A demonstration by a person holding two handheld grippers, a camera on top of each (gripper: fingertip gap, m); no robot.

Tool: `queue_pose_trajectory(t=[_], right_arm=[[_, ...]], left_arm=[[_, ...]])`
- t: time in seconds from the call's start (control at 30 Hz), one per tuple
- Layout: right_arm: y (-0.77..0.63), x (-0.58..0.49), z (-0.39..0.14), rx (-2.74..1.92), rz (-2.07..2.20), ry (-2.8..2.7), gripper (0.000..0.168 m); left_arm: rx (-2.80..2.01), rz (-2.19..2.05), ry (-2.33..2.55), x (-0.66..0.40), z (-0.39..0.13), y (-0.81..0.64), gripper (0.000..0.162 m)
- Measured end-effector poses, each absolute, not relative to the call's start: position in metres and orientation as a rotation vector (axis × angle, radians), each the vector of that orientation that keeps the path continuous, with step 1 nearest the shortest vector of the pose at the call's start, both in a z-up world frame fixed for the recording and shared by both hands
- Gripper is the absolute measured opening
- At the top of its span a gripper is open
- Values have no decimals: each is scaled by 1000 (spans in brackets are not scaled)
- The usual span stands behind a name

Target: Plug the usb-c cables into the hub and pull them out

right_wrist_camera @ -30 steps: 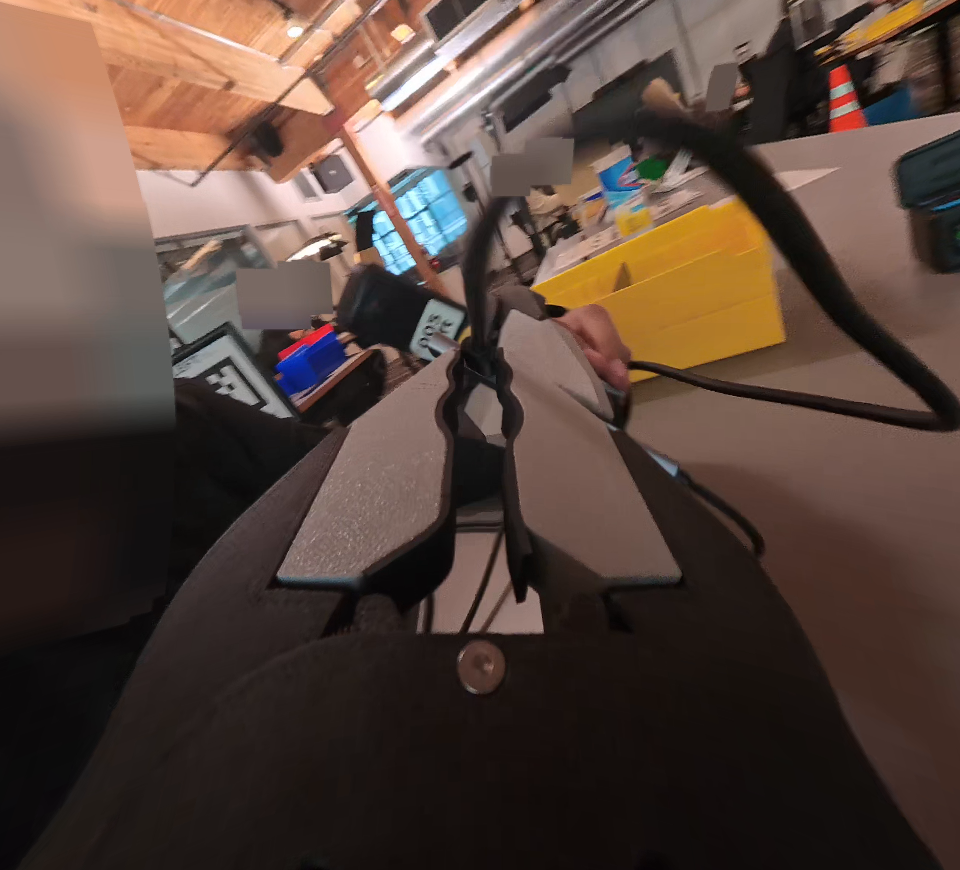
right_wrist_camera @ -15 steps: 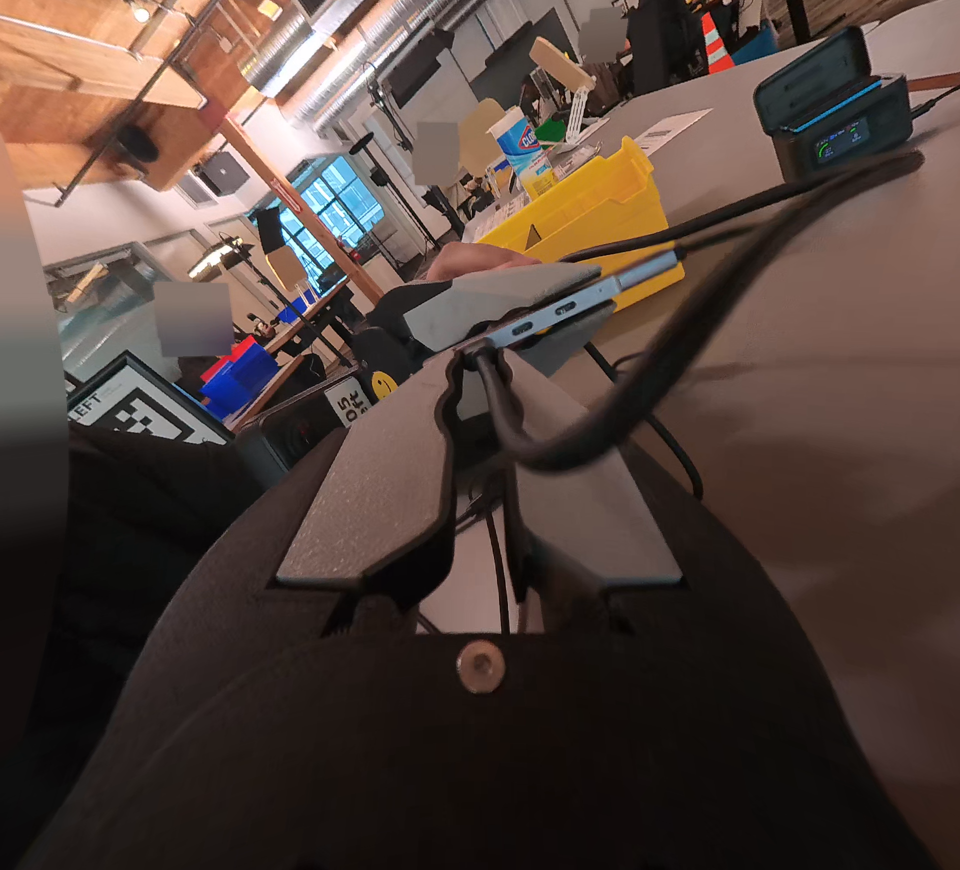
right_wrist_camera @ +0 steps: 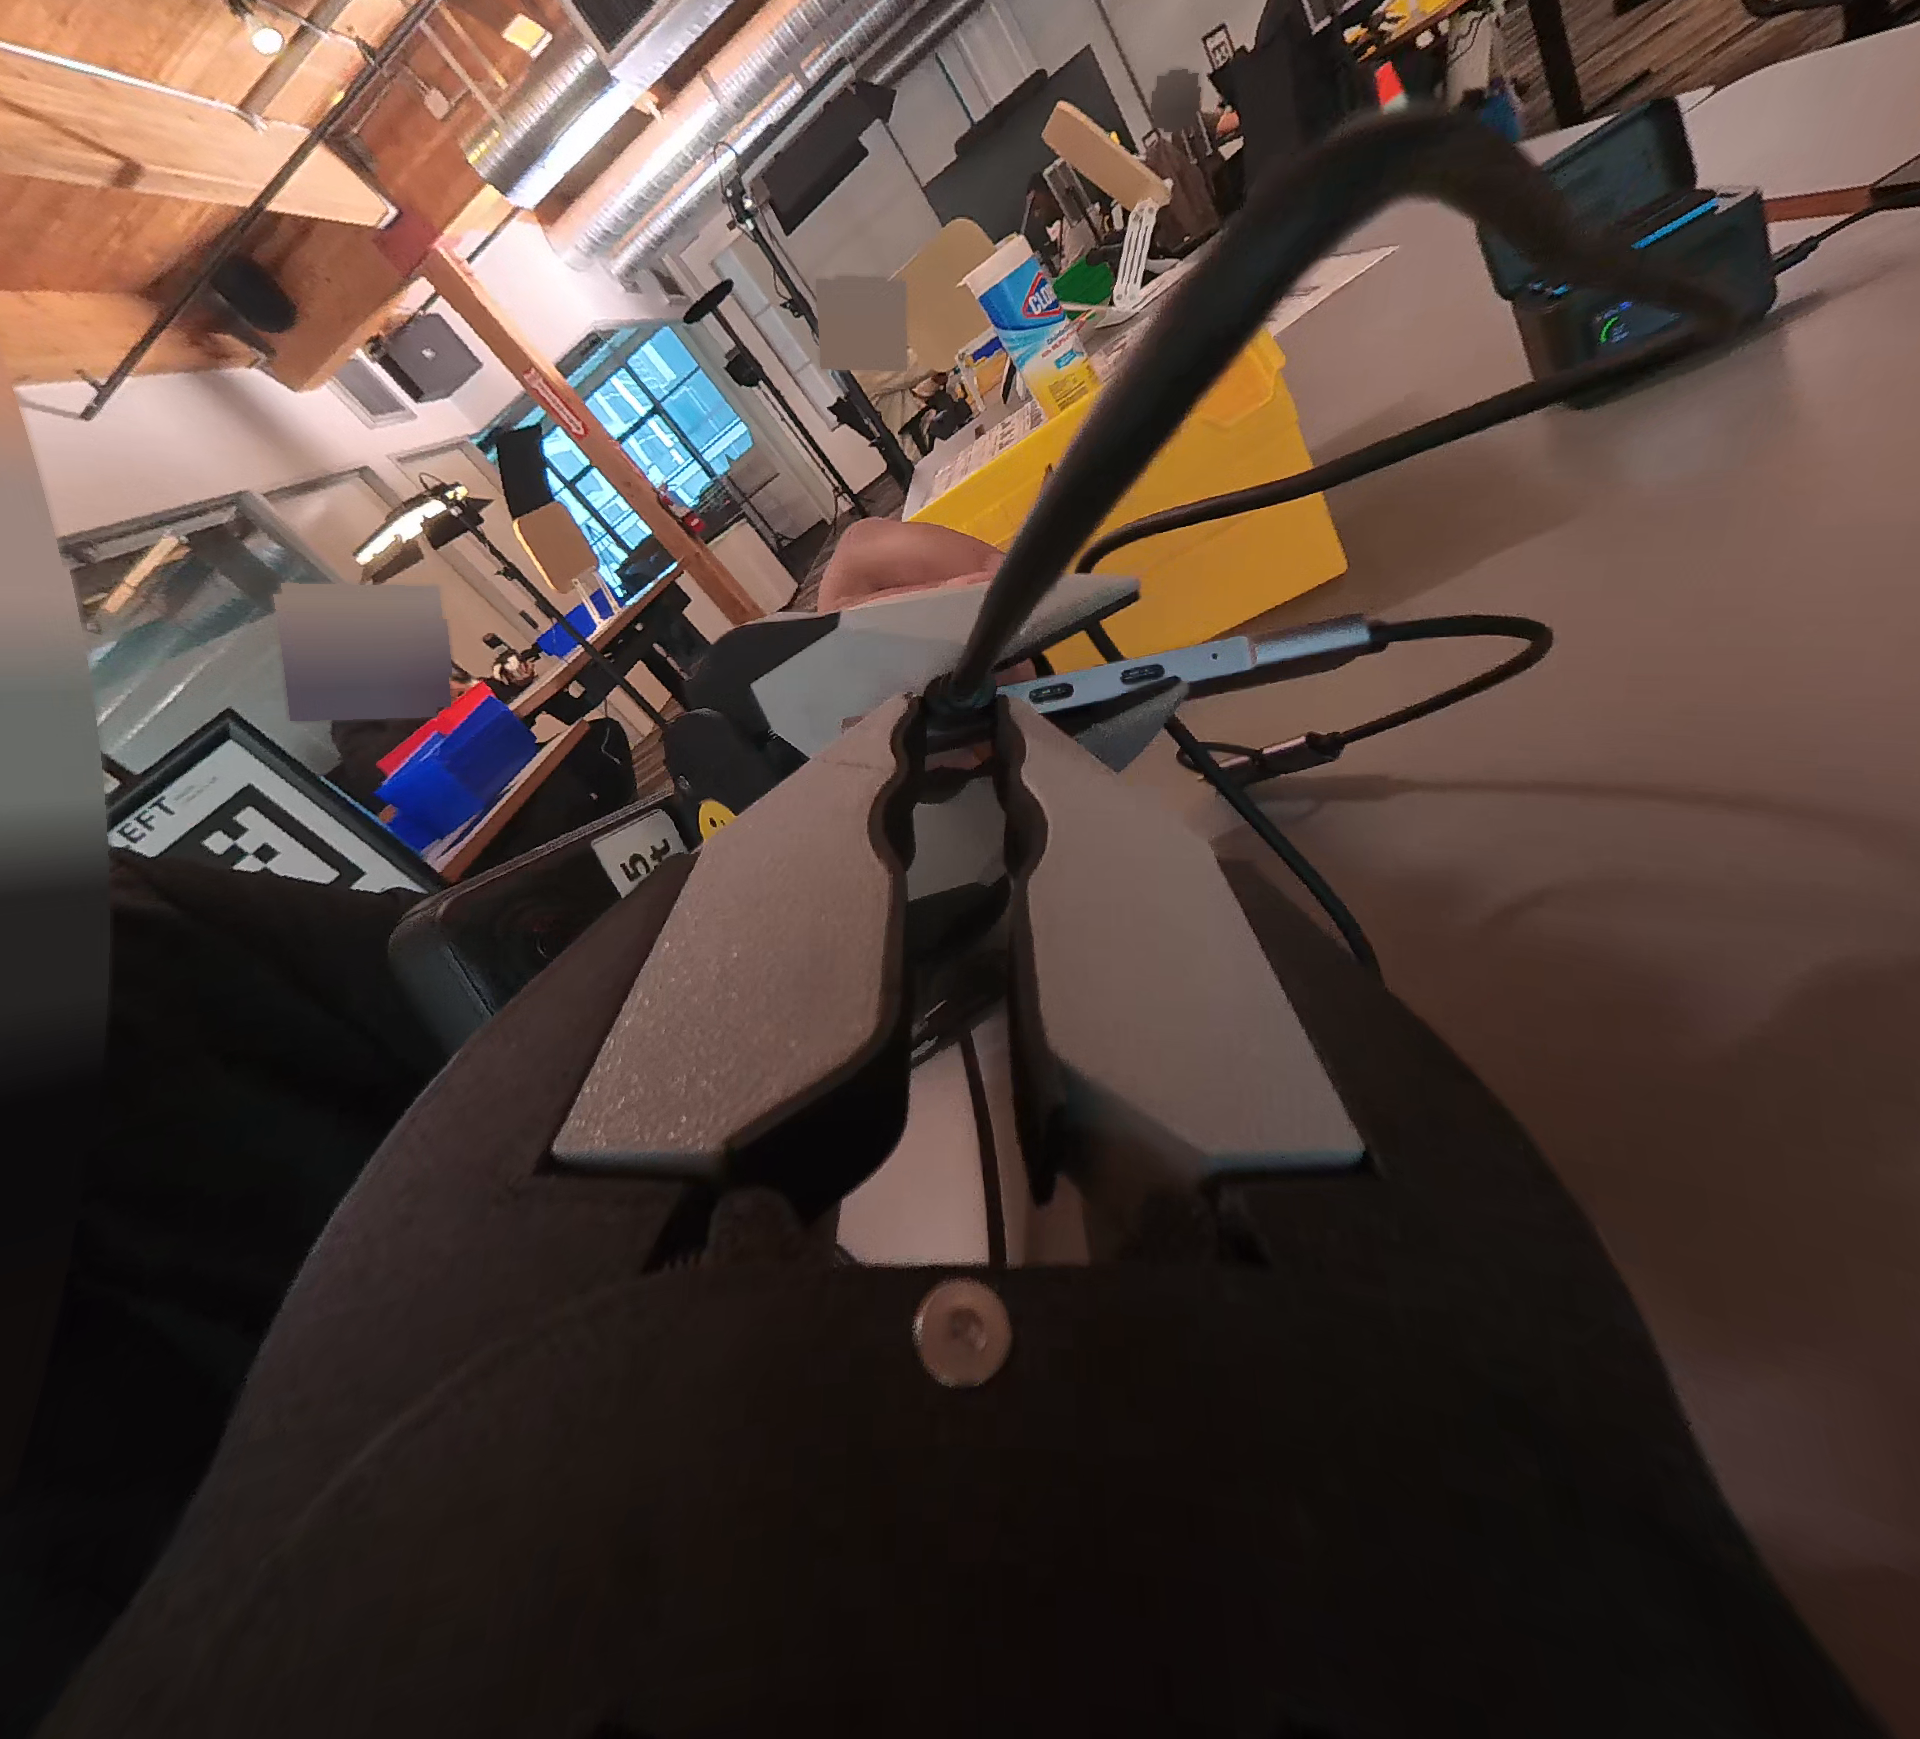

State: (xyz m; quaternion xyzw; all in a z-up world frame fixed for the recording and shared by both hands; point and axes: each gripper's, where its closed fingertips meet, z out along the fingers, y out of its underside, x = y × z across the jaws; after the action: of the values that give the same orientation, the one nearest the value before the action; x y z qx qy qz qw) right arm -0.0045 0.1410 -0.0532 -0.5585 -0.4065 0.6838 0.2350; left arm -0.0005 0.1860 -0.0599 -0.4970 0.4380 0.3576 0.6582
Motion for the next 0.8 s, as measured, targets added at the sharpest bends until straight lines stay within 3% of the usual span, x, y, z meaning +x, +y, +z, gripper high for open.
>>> queue_pose_trajectory(t=[0.8], right_arm=[[155, -15, -47, -1518, 1841, -882, 7]], left_arm=[[-1283, 757, 892, -14, -60, 195, 5]])
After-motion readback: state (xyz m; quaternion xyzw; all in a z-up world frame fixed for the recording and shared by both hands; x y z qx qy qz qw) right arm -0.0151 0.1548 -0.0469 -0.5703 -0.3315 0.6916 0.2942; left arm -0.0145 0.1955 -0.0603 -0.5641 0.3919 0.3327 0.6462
